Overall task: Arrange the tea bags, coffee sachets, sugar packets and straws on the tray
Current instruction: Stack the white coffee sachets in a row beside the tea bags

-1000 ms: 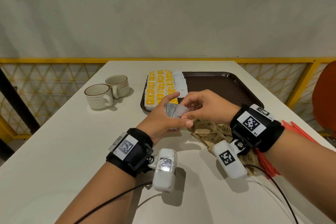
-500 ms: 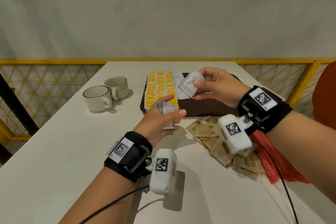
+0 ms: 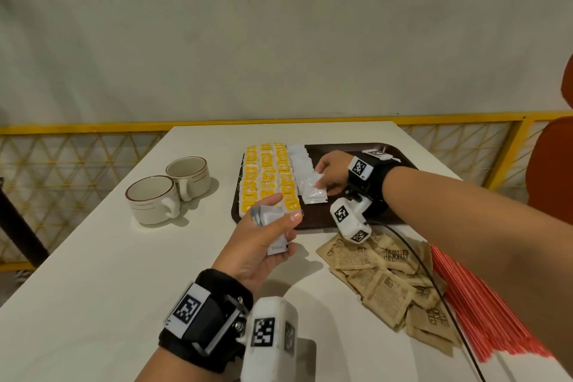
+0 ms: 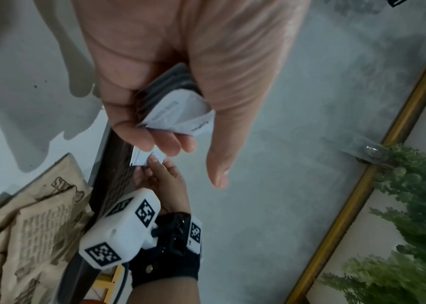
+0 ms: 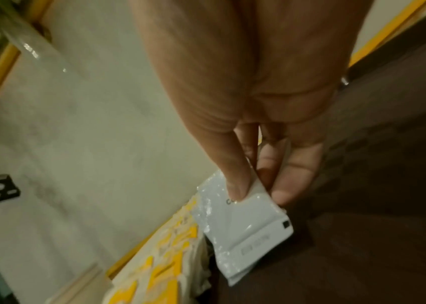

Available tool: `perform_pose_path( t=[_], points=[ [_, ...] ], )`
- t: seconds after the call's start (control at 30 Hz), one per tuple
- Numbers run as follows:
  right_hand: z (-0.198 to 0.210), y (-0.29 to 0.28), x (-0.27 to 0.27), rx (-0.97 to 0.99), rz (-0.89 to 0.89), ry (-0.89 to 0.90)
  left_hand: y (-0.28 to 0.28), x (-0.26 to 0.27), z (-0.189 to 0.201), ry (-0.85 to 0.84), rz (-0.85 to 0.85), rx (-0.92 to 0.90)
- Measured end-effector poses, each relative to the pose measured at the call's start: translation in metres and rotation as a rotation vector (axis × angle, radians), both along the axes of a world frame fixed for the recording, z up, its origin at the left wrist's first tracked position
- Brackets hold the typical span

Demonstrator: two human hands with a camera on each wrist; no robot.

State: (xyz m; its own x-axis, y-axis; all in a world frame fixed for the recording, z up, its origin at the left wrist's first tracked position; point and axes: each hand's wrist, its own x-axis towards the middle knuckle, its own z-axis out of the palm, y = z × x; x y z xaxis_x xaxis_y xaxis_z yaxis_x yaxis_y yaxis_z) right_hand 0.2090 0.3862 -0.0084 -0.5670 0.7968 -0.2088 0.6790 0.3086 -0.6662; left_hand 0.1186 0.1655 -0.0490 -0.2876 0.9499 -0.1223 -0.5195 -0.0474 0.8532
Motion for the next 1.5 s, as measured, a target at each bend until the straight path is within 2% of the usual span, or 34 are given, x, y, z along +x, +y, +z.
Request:
perform_pose_path(
  t=[0.23, 0.4, 0.57, 1.0, 1.1, 1.27, 1.4, 1.5],
  points=[
    [-0.007, 0.008, -0.006, 0.036, 0.034, -0.073, 0.000, 0.000, 0.004, -0.017, 0.004, 0.000],
    [-0.006, 0.006, 0.002, 0.019, 0.006, -0.025, -0.001, 0.001, 0.006, -0.031, 0.017, -0.015],
    [-0.004, -0.001, 0.010, -0.035, 0.082, -0.048, 0.000, 0.001, 0.008, -0.080, 0.022, -0.026],
    [-0.003, 0.000, -0.002, 0.107, 0.171, -0.186, 0.004, -0.003, -0.001, -0.091, 0.037, -0.008],
    [0.002, 0.002, 0.002, 0.091, 0.138, -0.133, 0.005, -0.005, -0.004, -0.121, 0.028, 0.014],
    [0.033, -0.021, 0.016, 0.014, 0.111, 0.171, 0.013, -0.012, 0.000, -0.184, 0.036, 0.036],
    [0.046, -0.064, 0.028, -0.134, 0.284, 0.323, 0.031, -0.010, 0.016, -0.049, -0.017, 0.026],
    [0.043, -0.080, 0.036, -0.131, 0.285, 0.369, 0.047, -0.006, 0.024, 0.077, -0.062, 0.013]
  ],
)
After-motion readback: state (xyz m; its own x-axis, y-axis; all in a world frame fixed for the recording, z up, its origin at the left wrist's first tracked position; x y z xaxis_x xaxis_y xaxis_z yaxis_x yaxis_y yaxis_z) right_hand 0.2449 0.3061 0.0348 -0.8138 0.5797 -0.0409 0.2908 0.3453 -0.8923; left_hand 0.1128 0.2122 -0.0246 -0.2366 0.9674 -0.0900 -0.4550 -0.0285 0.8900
